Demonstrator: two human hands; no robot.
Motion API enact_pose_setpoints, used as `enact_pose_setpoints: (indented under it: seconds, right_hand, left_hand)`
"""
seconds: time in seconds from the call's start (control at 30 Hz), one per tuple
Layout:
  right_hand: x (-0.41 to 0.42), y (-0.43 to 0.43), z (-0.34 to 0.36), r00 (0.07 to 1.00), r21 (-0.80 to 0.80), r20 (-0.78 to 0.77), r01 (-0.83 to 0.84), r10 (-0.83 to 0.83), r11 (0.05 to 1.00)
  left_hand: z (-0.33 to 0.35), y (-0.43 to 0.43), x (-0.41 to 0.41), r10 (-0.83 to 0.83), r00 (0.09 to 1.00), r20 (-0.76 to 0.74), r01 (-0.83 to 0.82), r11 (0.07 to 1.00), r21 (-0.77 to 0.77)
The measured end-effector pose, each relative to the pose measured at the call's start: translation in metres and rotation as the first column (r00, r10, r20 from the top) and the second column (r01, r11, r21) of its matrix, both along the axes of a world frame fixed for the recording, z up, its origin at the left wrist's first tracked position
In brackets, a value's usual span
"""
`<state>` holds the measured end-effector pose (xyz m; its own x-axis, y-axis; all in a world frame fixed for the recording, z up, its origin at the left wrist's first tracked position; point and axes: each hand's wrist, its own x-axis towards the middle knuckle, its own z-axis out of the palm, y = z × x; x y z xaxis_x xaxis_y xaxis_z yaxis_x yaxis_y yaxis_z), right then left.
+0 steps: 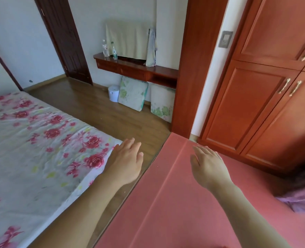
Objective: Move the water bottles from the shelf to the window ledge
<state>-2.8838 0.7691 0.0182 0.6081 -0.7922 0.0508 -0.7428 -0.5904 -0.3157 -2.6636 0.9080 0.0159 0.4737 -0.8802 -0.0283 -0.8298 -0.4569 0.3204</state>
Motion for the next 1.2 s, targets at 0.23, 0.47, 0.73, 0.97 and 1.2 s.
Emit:
enact_pose_setpoints:
  seconds: [0.23, 0.47, 0.73, 0.97, 1.2]
  right_hand:
    - [0.112, -0.097, -0.012, 1.0, -0.003, -0.004, -0.031, 0.031, 1.0]
    - [0.208, -0.176, 0.003, 0.999, -0.044, -0.02, -0.044, 0.043, 0.998]
    - [0.275, -0.284, 0.011, 0.998, -0.043, 0.051, -0.035, 0.037, 0.998]
    - [0.333, -0.403, 0.005, 0.985, -0.025, 0.112, -0.129, 0.131, 0.991]
    - [0.406, -0.525, 0.007, 0.941, -0.069, 0.109, -0.313, 0.319, 0.947]
  left_hand:
    - [-0.015, -0.084, 0.107, 0.072, 0.997, 0.01, -0.071, 0.997, -0.021]
    - [-0.015, -0.188, 0.2, 0.007, 1.0, 0.028, -0.005, 0.998, -0.064]
    - [-0.007, -0.296, 0.264, -0.019, 0.997, 0.075, 0.023, 0.998, -0.051]
    - [-0.009, -0.401, 0.311, 0.046, 0.995, 0.092, -0.044, 0.999, -0.022]
    - [0.0, -0.484, 0.357, 0.209, 0.971, 0.114, -0.208, 0.978, -0.016]
